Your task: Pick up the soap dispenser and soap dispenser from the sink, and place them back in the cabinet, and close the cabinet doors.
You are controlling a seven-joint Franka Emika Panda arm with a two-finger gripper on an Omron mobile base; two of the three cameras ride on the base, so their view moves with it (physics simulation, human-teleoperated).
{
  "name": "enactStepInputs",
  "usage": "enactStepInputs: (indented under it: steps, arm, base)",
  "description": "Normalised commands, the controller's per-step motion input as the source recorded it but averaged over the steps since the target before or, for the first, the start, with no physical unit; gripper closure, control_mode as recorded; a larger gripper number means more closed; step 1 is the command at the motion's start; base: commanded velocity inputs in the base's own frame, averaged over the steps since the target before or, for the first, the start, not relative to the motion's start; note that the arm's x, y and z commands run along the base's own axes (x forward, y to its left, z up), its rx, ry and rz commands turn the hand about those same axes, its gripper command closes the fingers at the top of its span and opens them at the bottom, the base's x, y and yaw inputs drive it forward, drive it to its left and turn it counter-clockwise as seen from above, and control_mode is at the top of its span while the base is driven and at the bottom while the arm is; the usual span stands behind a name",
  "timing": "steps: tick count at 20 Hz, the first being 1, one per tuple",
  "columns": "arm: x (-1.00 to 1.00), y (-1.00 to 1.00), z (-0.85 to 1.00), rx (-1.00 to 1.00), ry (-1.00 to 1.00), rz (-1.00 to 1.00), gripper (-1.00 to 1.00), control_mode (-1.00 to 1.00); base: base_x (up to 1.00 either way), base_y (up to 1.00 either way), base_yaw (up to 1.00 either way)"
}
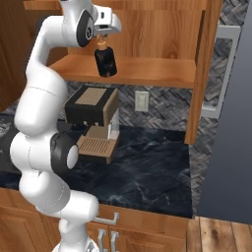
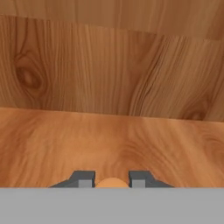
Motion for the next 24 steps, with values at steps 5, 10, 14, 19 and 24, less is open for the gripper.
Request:
enactStepInputs:
  steps: [5,10,14,19,24]
  arm:
    - [0.38,0.01,-0.06,0.0,0.0,0.0,1.0,-1.0]
    - [0.21,0.0,0.0,0.0,0.0,0.0,1.0,-1.0]
    - [0.09,0.0,0.0,0.0,0.0,0.0,1.0,-1.0]
    - [0.08,0.0,0.0,0.0,0.0,0.0,1.0,-1.0]
    - [0.03,0.0,-0.05,0.0,0.0,0.0,1.0,-1.0]
  base:
    - [0.0,0.0,0.0]
    - [0.0,0.0,0.0]
    - [0.0,0.0,0.0]
    - [0.0,0.0,0.0]
    - [0.0,0.0,0.0]
